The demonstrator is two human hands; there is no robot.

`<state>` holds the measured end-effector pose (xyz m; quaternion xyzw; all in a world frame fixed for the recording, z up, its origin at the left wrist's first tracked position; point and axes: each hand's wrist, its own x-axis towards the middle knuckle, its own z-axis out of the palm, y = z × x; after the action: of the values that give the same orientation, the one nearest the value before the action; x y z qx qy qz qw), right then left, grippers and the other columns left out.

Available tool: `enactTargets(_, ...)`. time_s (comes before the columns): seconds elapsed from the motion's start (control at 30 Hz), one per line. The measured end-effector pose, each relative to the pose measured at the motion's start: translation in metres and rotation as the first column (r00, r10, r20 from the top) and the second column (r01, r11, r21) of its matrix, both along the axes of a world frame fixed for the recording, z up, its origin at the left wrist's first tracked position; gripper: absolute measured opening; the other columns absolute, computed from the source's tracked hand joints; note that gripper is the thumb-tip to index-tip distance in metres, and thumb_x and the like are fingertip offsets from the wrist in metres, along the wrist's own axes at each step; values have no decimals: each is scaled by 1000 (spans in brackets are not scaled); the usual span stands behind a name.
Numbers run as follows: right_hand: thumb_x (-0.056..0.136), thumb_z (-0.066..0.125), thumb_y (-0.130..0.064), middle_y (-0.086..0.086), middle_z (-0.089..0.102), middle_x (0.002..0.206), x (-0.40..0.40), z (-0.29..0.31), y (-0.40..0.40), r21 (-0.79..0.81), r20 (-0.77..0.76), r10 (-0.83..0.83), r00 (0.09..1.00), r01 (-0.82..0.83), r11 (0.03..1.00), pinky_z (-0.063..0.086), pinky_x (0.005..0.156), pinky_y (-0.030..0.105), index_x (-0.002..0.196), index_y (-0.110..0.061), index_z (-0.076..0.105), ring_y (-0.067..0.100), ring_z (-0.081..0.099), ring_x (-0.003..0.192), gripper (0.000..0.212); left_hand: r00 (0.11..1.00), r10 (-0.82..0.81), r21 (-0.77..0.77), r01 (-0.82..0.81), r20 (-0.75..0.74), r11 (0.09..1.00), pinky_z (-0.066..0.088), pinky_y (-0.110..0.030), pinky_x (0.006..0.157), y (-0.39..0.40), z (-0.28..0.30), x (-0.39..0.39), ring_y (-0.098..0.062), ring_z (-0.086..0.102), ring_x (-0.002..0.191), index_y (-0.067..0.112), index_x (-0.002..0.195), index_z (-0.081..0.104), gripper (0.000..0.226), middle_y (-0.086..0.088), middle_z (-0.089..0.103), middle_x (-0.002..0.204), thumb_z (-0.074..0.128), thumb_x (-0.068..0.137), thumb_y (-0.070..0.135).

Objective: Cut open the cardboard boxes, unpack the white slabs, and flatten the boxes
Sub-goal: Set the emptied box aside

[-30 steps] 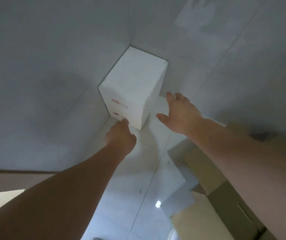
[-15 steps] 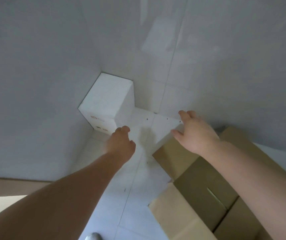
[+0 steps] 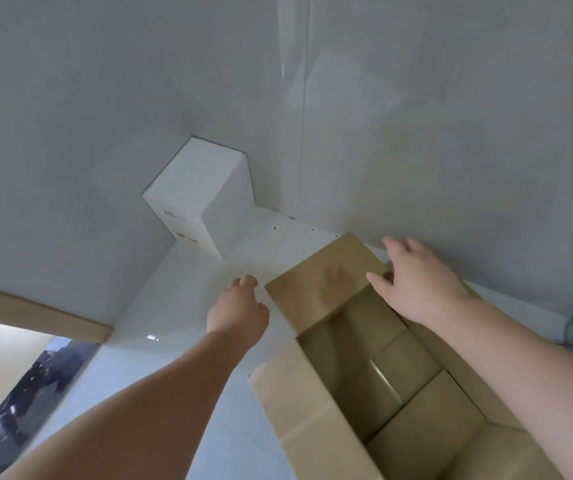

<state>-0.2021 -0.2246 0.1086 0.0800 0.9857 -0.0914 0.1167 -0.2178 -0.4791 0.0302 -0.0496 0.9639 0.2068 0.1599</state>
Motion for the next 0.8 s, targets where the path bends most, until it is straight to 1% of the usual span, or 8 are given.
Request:
enactTargets(0.13,92,48,-51,7,36,144,15,1,5,25,-11,19,1000,-18,1000,42,96,40,147,-19,24,29,42,128,68,999,15,50,-13,-33,999,41,-29,65,11,4,19,-21,57,99,21,133,42,45,1,48,131,49,89,21)
enactTargets(0.3,92,48,-51,3,34,145,48,5,12,23,-24,87,996,-87,996,42,95,37,148,-19,23,26,42,127,69,999,9,73,-6,-37,997,45,-29,69,16,0,58,-21,58,101,20,135,41,47,1,48,133,49,88,21)
enactTargets(0.43,92,47,-51,3,34,145,65,0,39,5,-59,120,991,-120,993,43,93,38,146,-20,25,26,43,127,67,998,49,92,-46,-33,995,42,-27,70,36,-5,86,-21,58,100,21,134,43,45,1,49,133,50,89,22)
enactTargets(0.57,92,48,-50,4,35,144,92,-22,85,-55,-23,111,994,-112,992,44,92,40,146,-20,25,27,44,125,65,998,55,66,-55,-2,996,40,-26,68,84,-17,120,-15,54,91,21,132,45,42,1,50,131,50,90,21)
enactTargets(0.67,92,48,-49,5,36,143,123,-34,132,-100,-34,133,990,-136,986,44,91,40,145,-20,27,28,46,122,64,991,135,32,-135,-17,990,45,-29,71,134,-26,147,-16,55,95,22,127,47,38,3,52,125,49,90,21)
enactTargets(0.7,93,48,-48,5,37,142,136,-36,150,-112,-13,138,990,-138,984,43,92,39,145,-19,27,28,45,122,64,989,145,22,-145,-9,989,45,-28,69,155,-30,158,-16,54,92,23,126,48,37,3,52,122,49,89,22)
enactTargets(0.77,94,48,-45,6,36,143,159,-44,186,-122,43,202,978,-196,973,39,97,38,147,-17,24,27,41,125,65,985,175,39,-175,2,984,41,-25,58,198,-39,186,-14,52,82,22,124,50,37,3,54,117,49,87,23)
enactTargets(0.8,95,48,-44,6,35,143,167,-46,204,-117,63,213,975,-205,972,36,99,36,148,-17,23,26,40,127,65,984,177,58,-178,17,982,41,-25,56,219,-44,198,-15,53,80,21,123,50,36,4,54,116,48,87,24)
